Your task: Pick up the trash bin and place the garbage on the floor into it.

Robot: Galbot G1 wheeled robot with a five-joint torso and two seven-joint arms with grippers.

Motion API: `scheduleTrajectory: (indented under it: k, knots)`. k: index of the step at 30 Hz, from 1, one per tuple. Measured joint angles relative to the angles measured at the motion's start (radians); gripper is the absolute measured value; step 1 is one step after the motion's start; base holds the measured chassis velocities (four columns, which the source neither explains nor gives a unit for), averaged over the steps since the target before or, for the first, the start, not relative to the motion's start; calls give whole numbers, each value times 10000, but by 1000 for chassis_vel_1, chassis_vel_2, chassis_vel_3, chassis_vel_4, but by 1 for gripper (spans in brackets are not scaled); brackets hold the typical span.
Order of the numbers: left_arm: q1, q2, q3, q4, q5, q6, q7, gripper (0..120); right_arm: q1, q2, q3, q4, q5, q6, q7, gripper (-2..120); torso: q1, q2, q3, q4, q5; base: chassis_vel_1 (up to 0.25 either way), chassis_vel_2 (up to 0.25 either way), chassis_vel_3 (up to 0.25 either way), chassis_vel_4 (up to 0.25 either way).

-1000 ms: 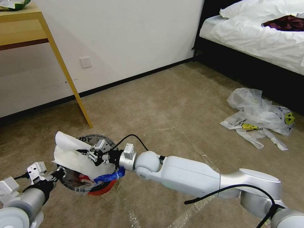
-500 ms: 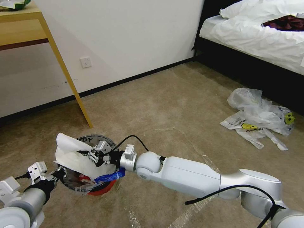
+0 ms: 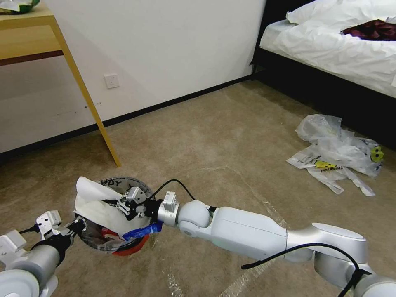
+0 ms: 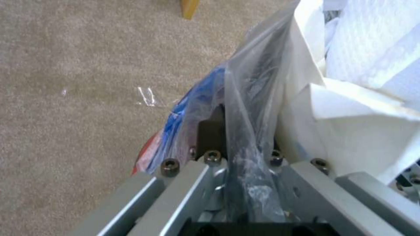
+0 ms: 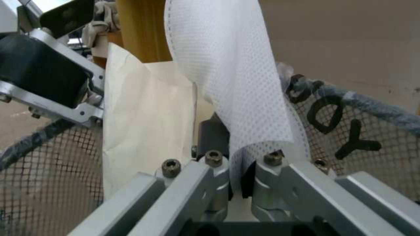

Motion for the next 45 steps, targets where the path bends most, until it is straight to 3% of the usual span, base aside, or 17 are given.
scheduleTrajectory:
  k: [22, 25, 30, 36, 42, 45]
  knots:
    - [-50, 28, -55, 71, 13, 0, 10, 1, -5, -310, -3, 378, -86, -129, 157, 5, 0, 0, 0, -1, 0, 0, 0, 0, 0]
    - [-29, 35, -75, 66, 12, -4, 10, 1, 52, -334, 22, 458, -44, -203, 204, 20, 0, 0, 0, 0, 0, 0, 0, 0, 0]
    - [-25, 34, -75, 48, 11, -5, 10, 1, 64, -340, 48, 492, -35, -219, 235, 32, 0, 0, 0, 0, 0, 0, 0, 0, 0]
    - [-6, -1, -28, 29, 38, -5, 11, 1, 65, -415, 74, 583, -37, -235, 250, 60, 0, 0, 0, -1, 0, 0, 0, 0, 0]
    - [-1, -4, -25, 26, 56, -5, 11, 1, 63, -418, 76, 614, -41, -240, 255, 75, 0, 0, 0, 0, 0, 0, 0, 0, 0]
    - [6, -12, -25, 27, 74, -5, 11, 1, 73, -421, 76, 635, -42, -244, 263, 91, 0, 0, 0, 0, 0, 0, 0, 0, 0]
